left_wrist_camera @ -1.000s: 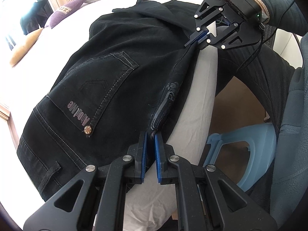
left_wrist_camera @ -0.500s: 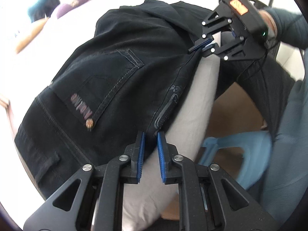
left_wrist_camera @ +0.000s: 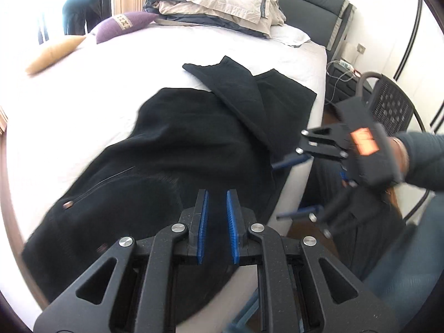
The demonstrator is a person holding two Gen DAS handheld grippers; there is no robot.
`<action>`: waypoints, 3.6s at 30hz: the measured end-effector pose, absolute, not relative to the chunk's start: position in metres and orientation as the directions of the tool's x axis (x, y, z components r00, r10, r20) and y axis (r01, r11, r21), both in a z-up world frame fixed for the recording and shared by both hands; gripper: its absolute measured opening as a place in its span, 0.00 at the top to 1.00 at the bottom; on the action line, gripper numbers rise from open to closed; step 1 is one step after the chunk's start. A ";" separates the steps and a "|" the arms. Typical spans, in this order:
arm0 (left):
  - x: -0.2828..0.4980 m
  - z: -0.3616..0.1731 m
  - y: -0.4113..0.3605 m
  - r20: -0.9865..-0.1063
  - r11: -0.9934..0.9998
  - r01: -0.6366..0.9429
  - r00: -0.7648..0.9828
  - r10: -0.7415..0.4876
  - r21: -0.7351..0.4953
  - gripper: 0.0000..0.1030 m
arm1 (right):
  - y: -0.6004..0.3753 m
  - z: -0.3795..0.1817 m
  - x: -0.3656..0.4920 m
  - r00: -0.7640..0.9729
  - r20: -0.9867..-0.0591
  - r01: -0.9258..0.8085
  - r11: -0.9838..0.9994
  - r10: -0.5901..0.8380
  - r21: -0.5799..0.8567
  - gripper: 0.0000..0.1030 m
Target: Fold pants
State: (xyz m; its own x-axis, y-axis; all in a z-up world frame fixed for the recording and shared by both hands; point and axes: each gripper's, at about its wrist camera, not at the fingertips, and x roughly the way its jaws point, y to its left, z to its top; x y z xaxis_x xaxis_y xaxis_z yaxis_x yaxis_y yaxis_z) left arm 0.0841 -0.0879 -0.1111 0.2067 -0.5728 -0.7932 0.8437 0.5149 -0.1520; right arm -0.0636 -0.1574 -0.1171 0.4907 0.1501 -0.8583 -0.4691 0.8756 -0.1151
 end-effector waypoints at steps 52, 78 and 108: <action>0.141 -0.197 -0.148 -0.805 0.711 0.594 0.170 -0.569 -0.377 0.88 | -0.419 -0.109 0.189 0.437 -0.896 0.455 0.879 -0.085 0.139 0.94; 0.130 -0.195 -0.170 -0.833 0.759 0.566 0.211 -0.511 -0.322 0.87 | -0.524 -0.142 -0.144 0.573 -0.781 0.793 0.413 -0.251 0.449 0.94; 0.129 -0.196 -0.180 -0.824 0.770 0.560 0.249 -0.508 -0.306 0.87 | -0.529 -0.148 -0.160 0.490 -0.821 0.845 0.392 -0.293 0.365 0.53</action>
State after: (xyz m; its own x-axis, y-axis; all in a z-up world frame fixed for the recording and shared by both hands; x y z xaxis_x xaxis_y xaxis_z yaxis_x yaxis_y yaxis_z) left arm 0.1289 -0.1798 -0.1956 0.2490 -0.5084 -0.8244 0.5599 0.7701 -0.3058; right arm -0.1604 -0.5287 -0.1477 0.4903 -0.2928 -0.8209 0.8447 0.3916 0.3648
